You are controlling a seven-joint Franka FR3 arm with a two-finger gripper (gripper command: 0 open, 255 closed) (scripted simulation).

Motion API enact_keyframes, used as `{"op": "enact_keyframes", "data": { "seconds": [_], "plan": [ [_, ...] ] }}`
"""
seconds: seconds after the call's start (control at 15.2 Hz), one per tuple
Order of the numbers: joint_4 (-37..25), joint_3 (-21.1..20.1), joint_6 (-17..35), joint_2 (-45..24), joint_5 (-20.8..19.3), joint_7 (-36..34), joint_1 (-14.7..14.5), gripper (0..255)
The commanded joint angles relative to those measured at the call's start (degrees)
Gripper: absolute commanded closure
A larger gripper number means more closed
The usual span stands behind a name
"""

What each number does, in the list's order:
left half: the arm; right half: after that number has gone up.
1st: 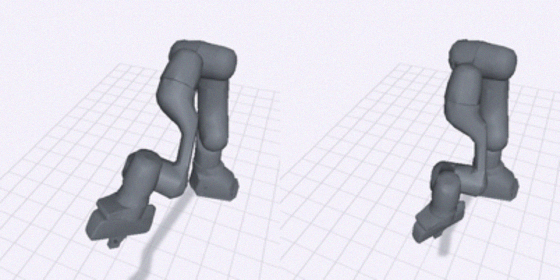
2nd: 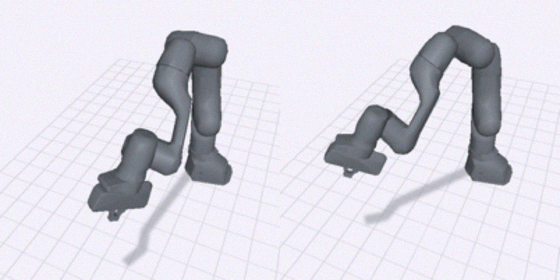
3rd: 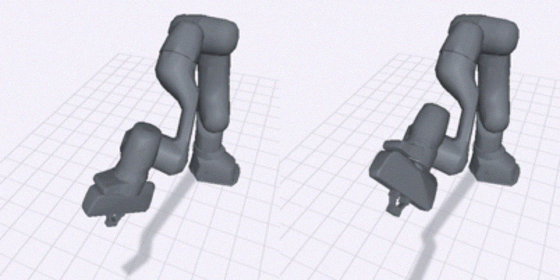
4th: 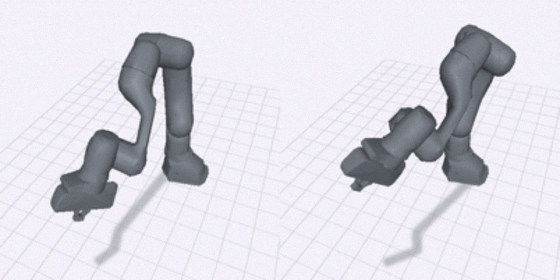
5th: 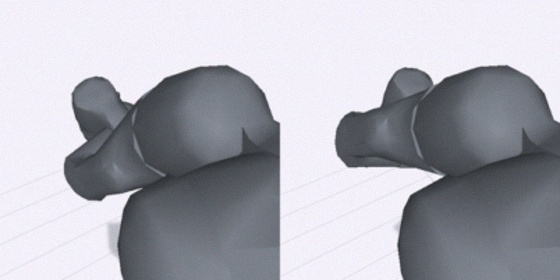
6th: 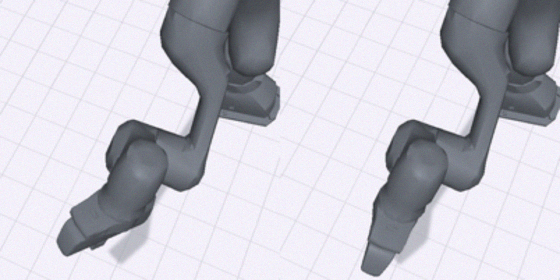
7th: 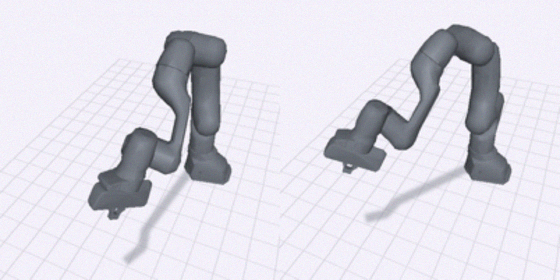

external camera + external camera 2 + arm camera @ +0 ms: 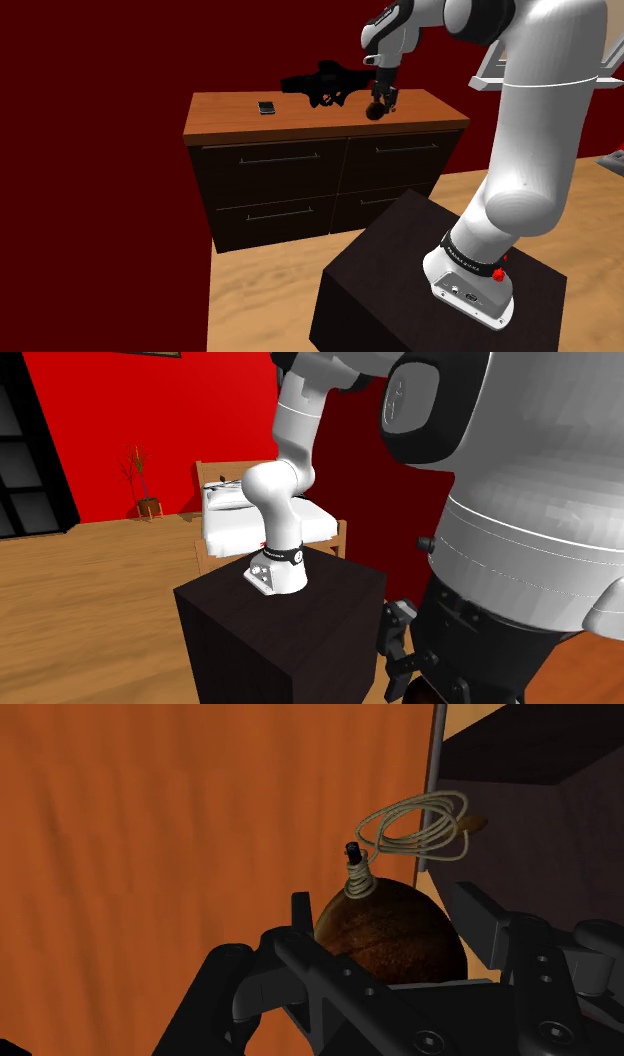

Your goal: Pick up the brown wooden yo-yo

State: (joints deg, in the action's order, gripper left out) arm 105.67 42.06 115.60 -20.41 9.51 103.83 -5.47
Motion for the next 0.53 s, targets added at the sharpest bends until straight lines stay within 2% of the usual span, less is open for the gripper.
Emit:
{"op": "enact_keyframes", "data": {
  "seconds": [0.0,0.46],
  "plan": [
    [-0.6,0.3,-1.2,0.8,-0.6,-0.3,-0.2,255],
    [-3.6,1.1,-5.9,3.0,-2.3,-1.1,-0.8,255]
  ]
}}
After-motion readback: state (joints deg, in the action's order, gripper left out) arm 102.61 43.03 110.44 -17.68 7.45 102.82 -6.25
